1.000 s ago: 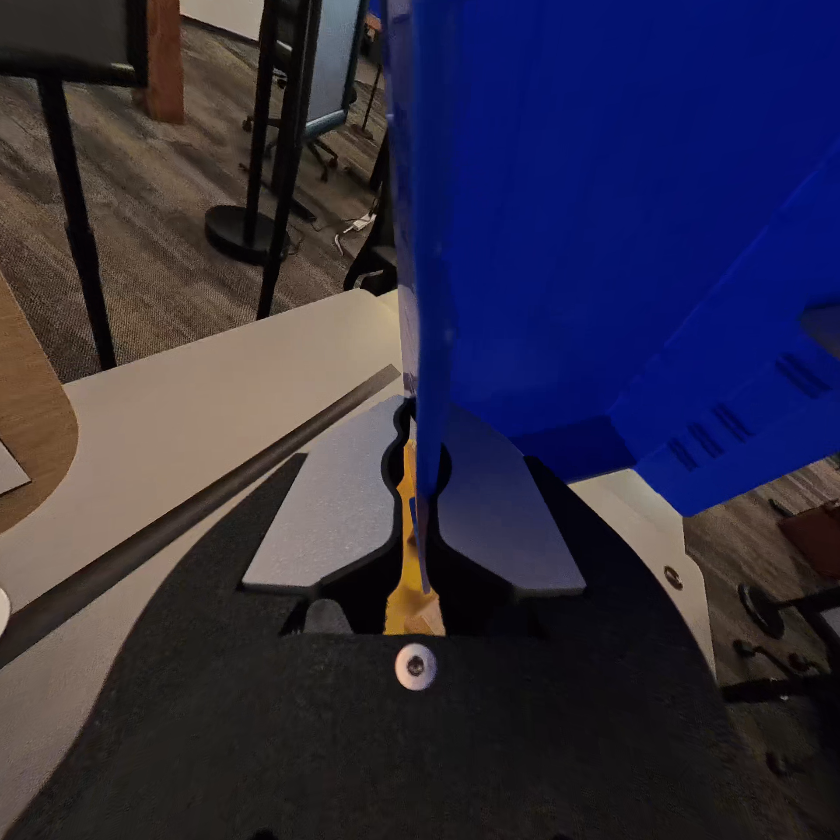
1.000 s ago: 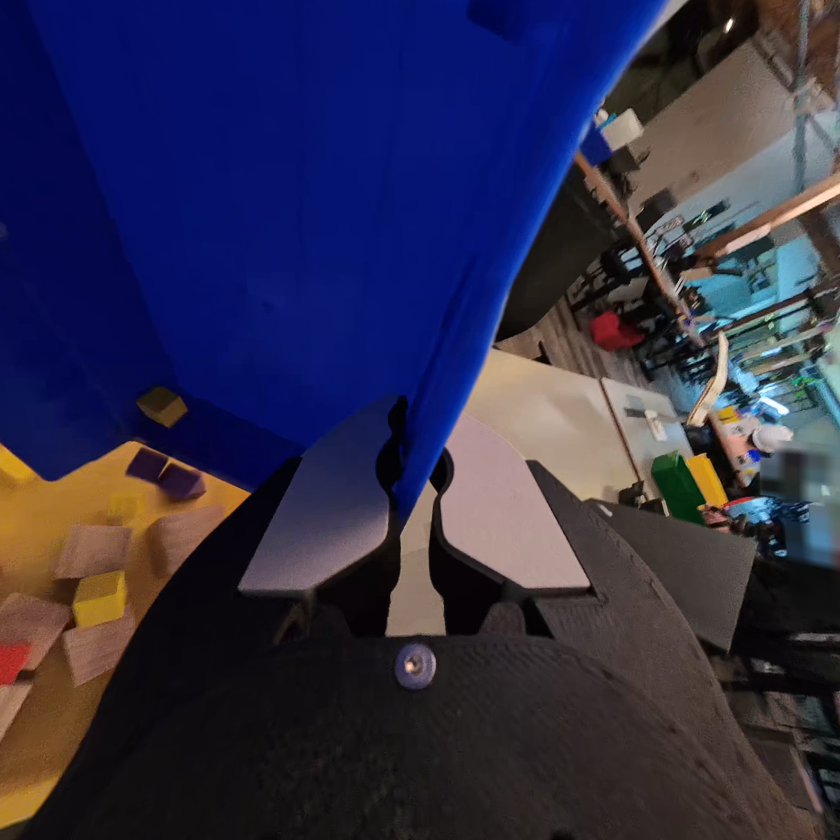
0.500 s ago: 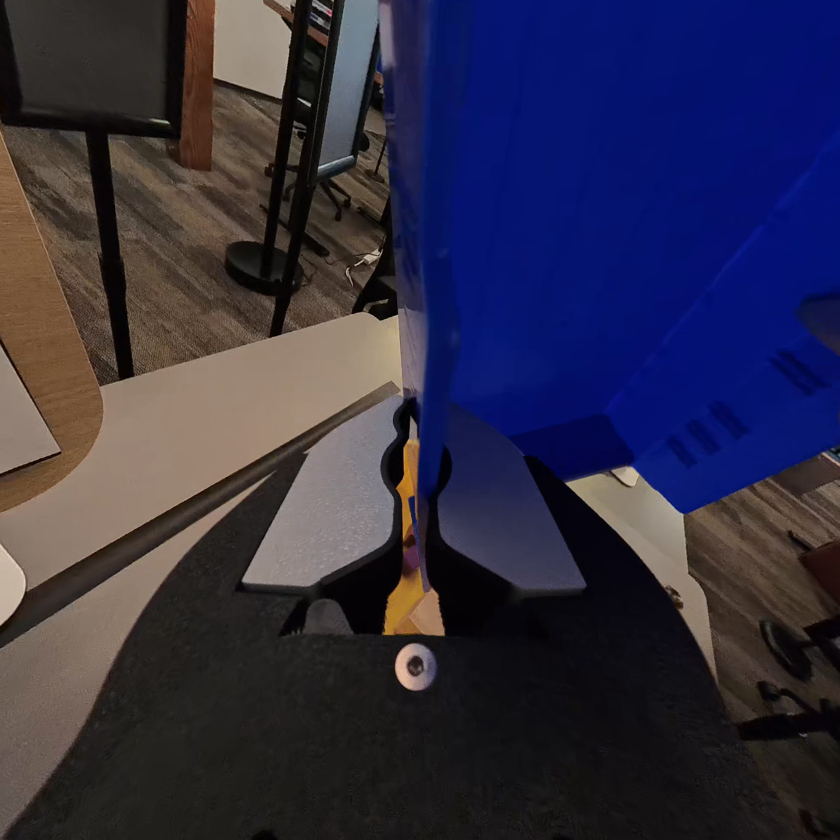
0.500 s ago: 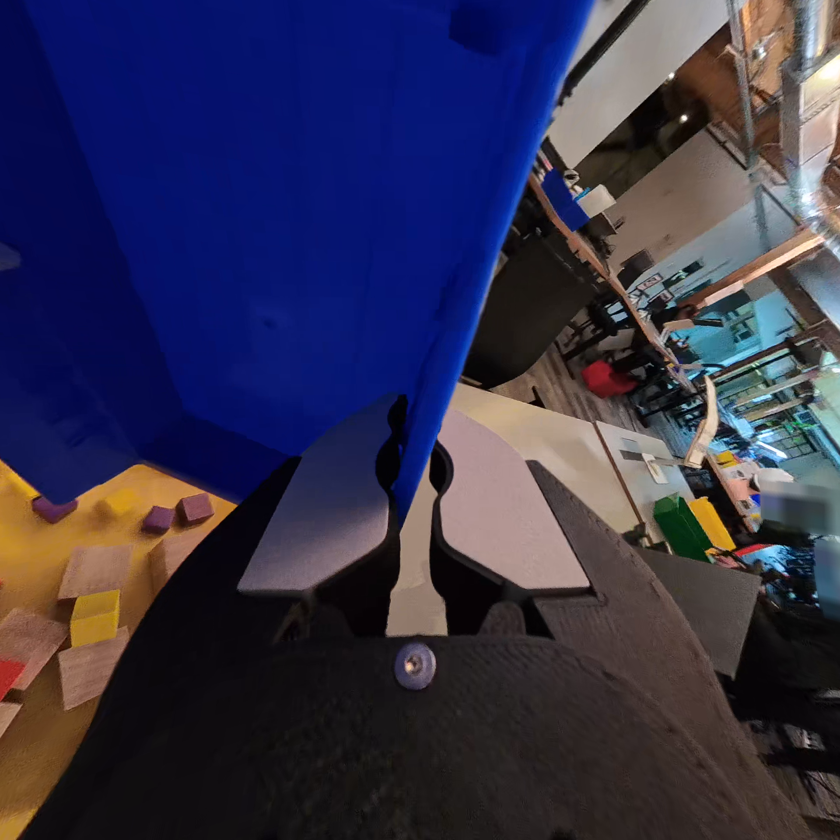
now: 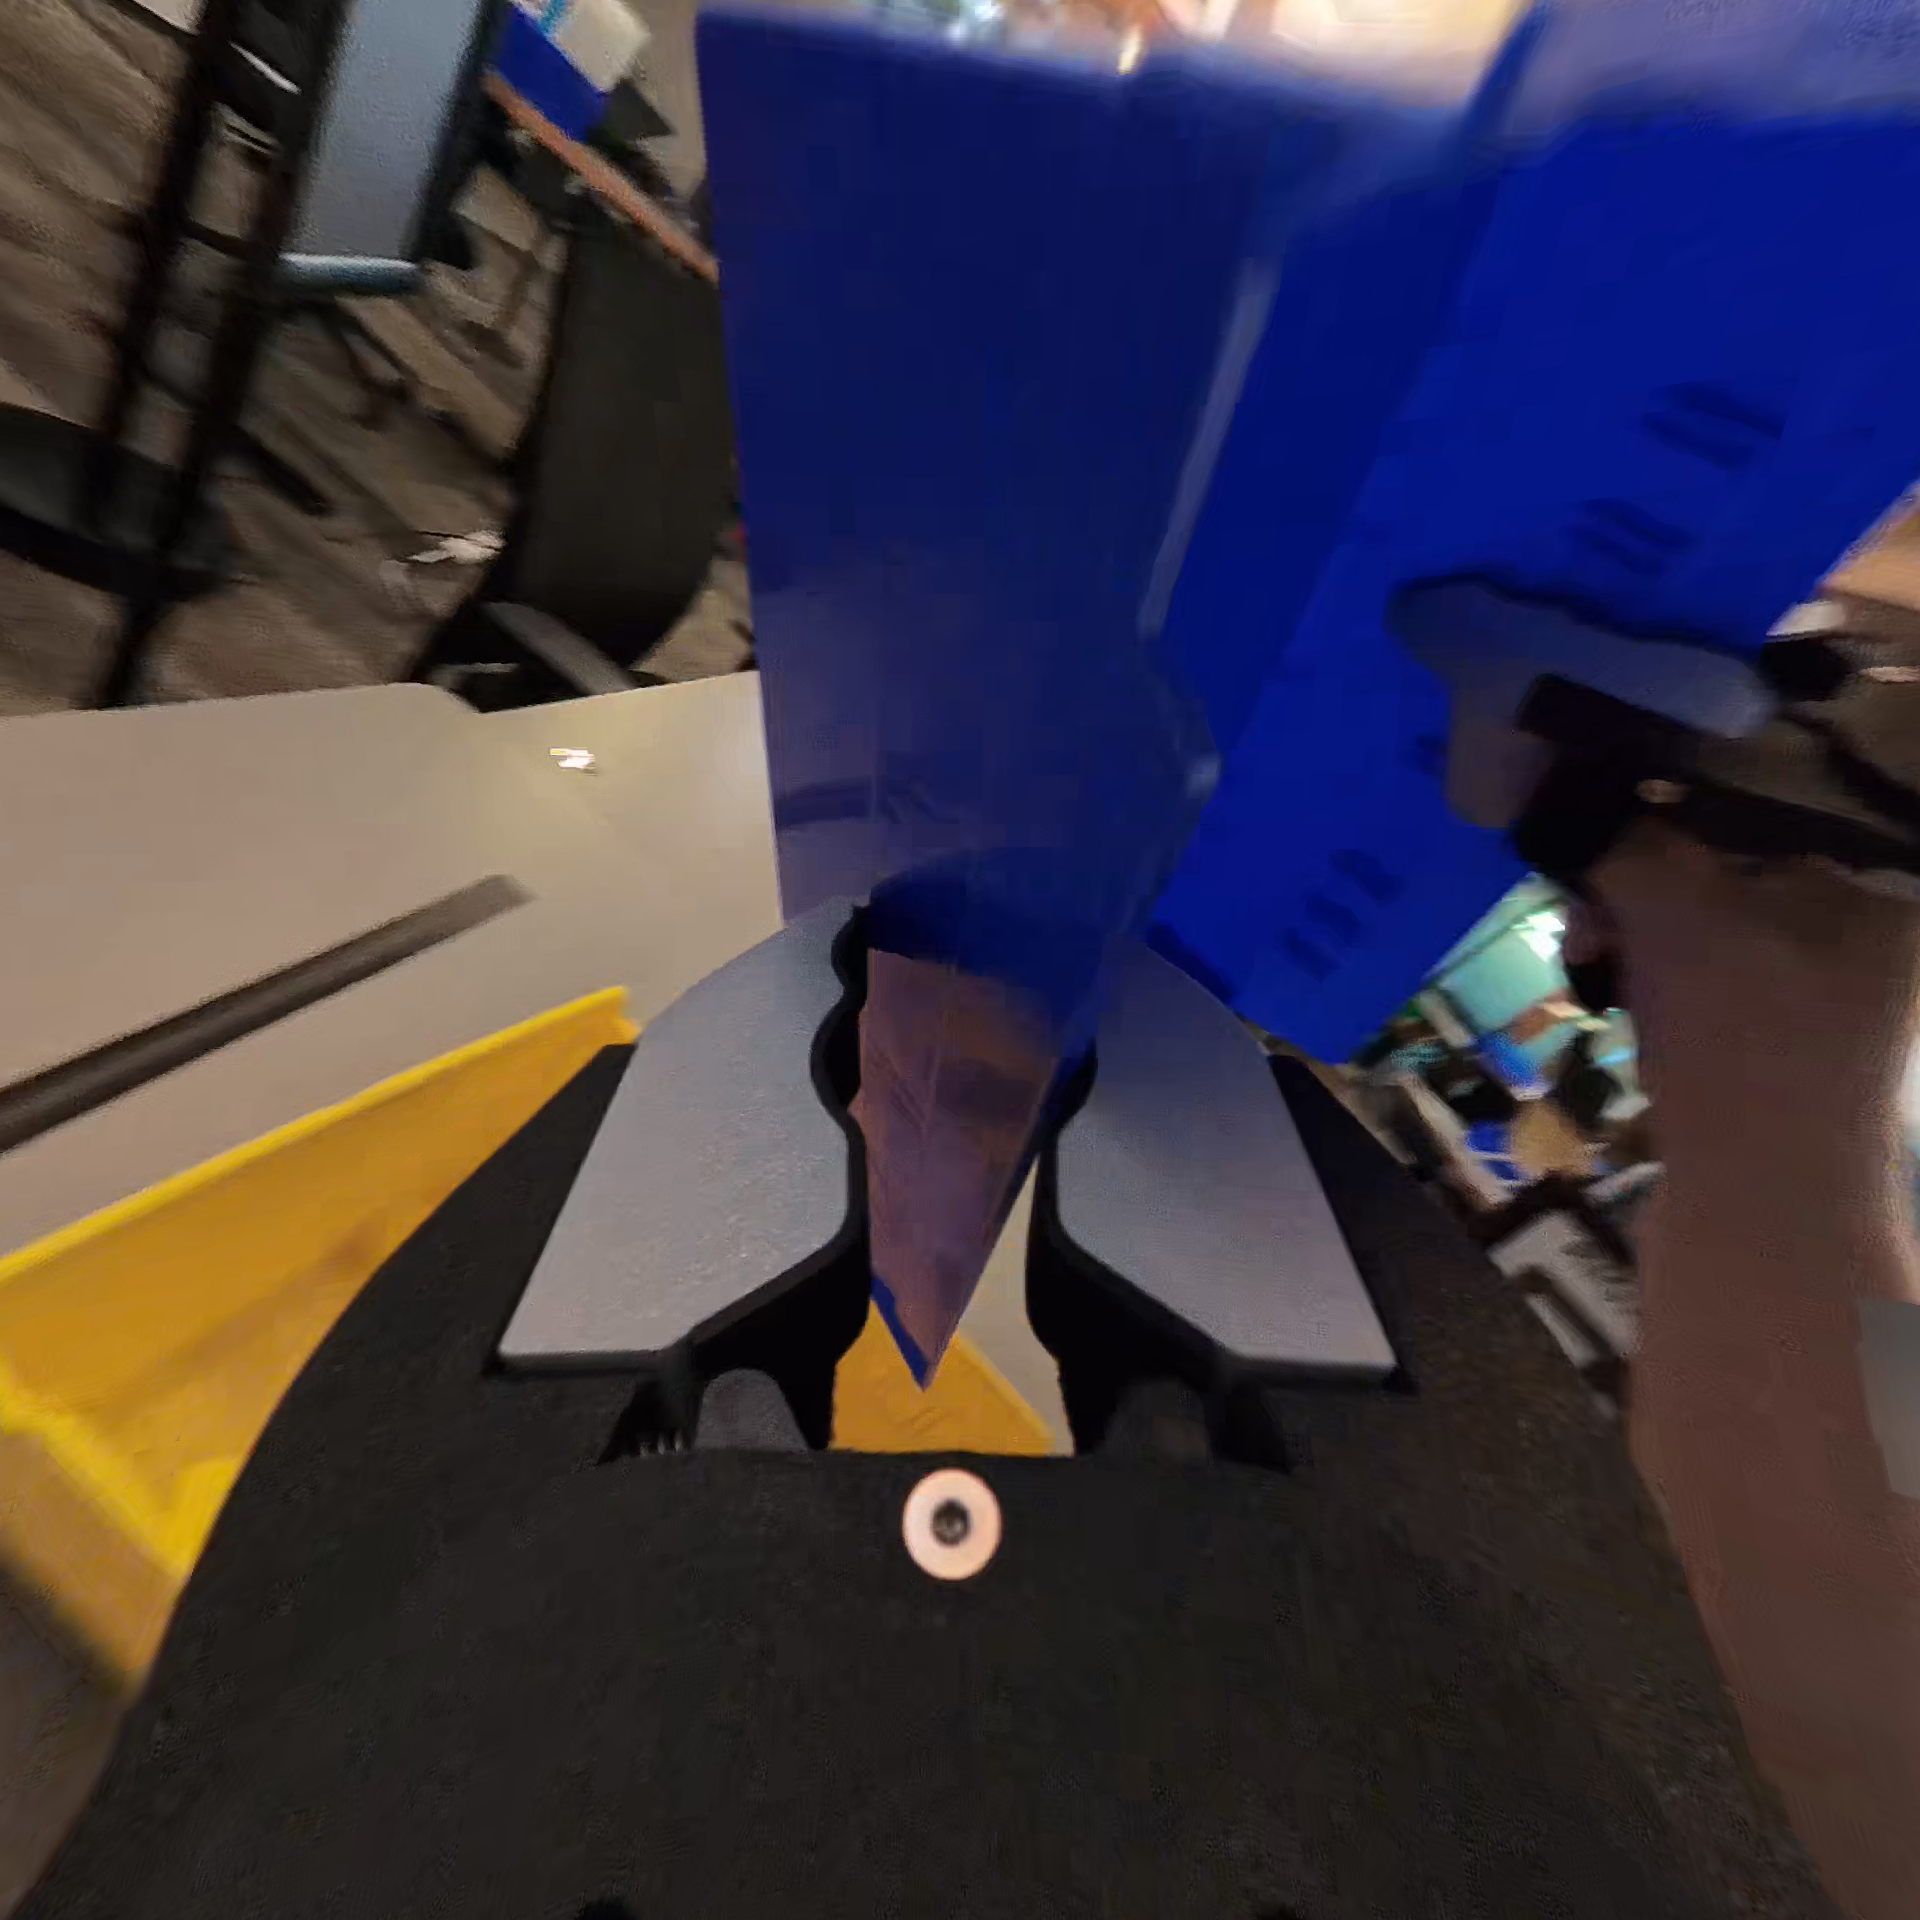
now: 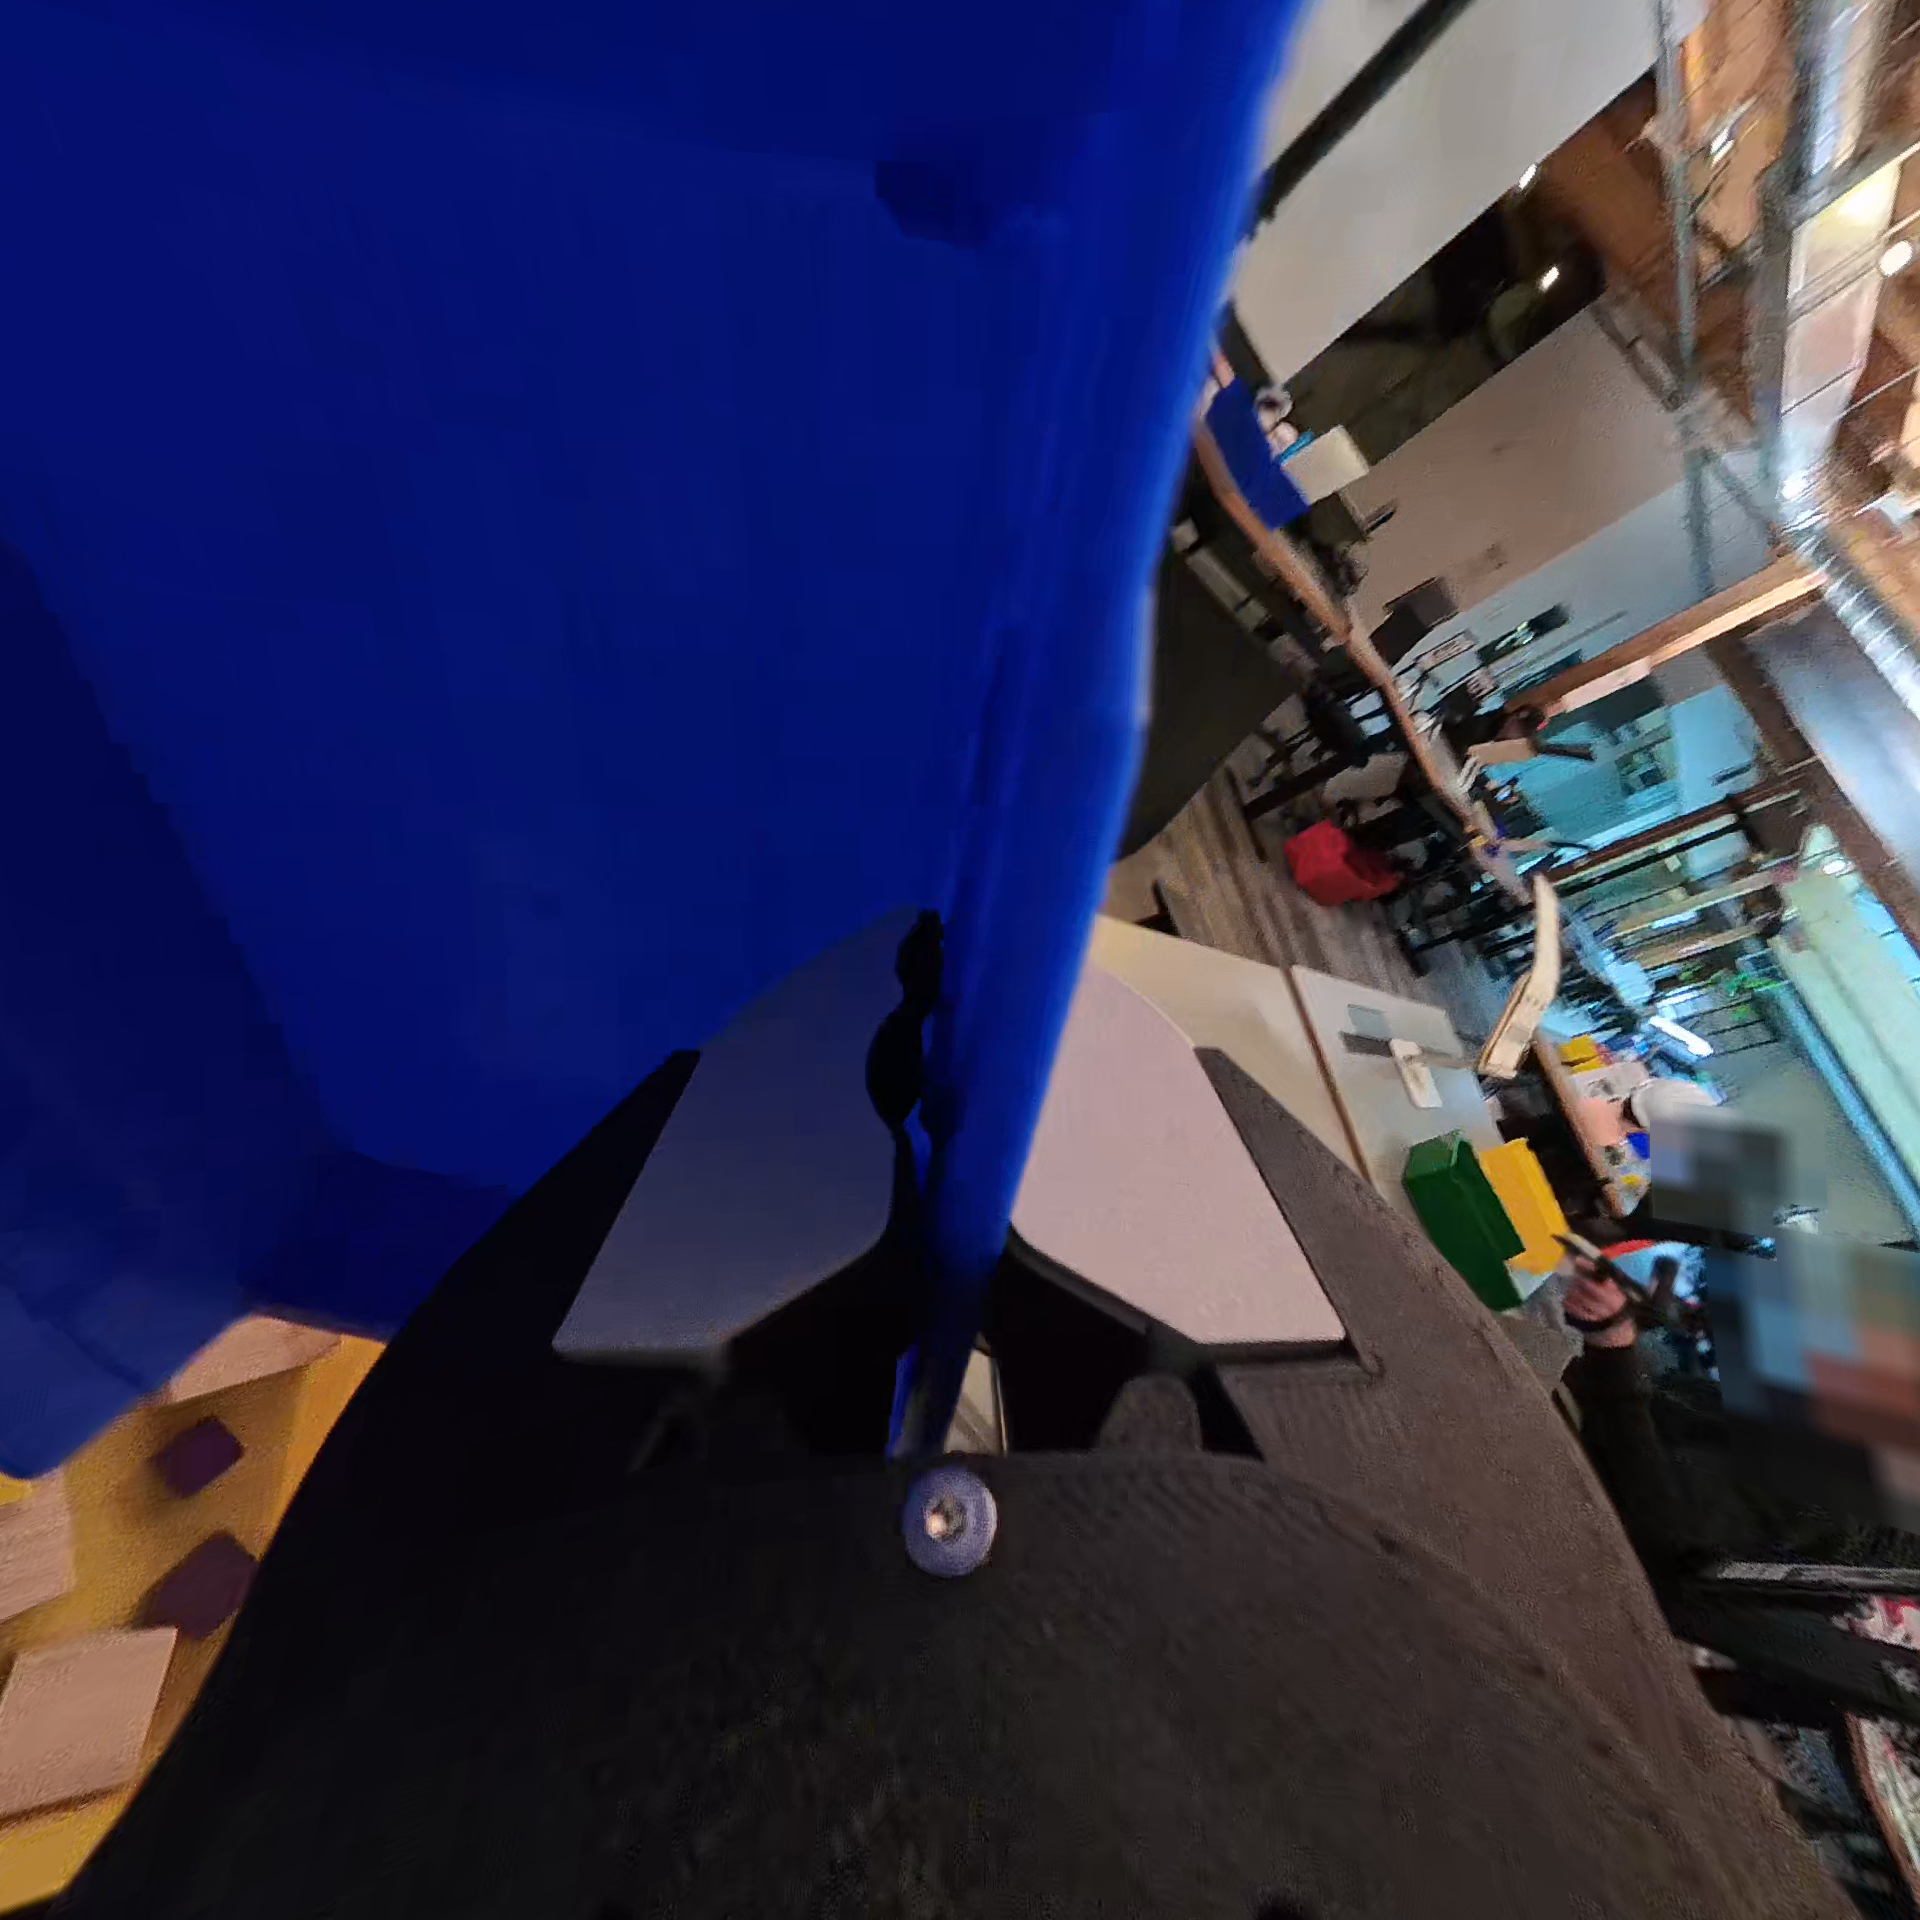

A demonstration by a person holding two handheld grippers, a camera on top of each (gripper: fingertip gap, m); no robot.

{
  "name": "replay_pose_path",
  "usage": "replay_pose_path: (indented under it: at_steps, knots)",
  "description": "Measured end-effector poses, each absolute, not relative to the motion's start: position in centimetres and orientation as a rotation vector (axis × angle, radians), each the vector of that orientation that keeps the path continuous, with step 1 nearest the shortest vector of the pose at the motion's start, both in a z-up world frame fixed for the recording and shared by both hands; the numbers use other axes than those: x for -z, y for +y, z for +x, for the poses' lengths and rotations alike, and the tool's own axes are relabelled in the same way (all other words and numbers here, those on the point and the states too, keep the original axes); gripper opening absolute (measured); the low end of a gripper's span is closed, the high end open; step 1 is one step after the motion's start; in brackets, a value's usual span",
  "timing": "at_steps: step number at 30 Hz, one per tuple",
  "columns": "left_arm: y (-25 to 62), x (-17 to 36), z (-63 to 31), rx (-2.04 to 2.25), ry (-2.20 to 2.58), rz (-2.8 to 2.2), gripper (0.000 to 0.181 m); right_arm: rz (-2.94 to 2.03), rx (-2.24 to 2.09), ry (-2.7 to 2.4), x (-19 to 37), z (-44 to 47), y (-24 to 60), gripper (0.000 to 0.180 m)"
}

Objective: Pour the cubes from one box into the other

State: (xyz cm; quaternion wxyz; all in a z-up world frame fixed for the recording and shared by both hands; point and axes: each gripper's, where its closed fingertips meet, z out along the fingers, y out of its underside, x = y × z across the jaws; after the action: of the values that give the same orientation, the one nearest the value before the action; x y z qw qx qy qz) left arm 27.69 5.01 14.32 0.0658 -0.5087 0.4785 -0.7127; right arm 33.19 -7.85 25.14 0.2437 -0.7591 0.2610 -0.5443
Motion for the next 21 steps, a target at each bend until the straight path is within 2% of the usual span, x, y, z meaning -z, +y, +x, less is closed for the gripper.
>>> replay_pose_path:
  at_steps: [3,6,8,11,12,15,17,19,21]
  knots:
    - [3.9,-15.2,26.2,2.182,1.555,-1.509,0.030,-2.154,1.407,0.805,-26.4,34.8,-9.2,0.004]
    - [5.5,-14.8,23.7,1.983,1.630,-1.468,0.032,-2.259,1.368,0.870,-26.6,36.1,-12.0,0.005]
    - [8.1,-12.1,22.9,1.670,1.679,-1.506,0.047,-2.327,1.351,0.935,-25.9,36.9,-14.8,0.005]
    - [10.3,-4.9,21.8,1.261,1.852,-1.664,0.072,-2.397,1.240,1.049,-24.0,37.9,-18.9,0.005]
    - [10.0,-2.5,21.3,1.205,1.926,-1.726,0.073,-2.409,1.197,1.085,-23.2,38.1,-20.1,0.005]
    - [8.6,0.5,21.1,1.299,1.925,-1.785,0.056,-2.421,1.119,1.164,-21.1,38.6,-23.1,0.005]
    - [7.9,2.6,20.8,1.203,1.995,-1.813,0.057,-2.431,1.097,1.206,-19.6,38.8,-24.8,0.005]
    - [6.9,4.4,20.5,1.129,2.082,-1.880,0.064,-2.446,1.075,1.237,-18.1,38.9,-26.2,0.005]
    - [7.2,5.6,20.7,0.998,2.110,-1.892,0.062,-2.464,1.058,1.261,-16.7,38.9,-27.4,0.005]
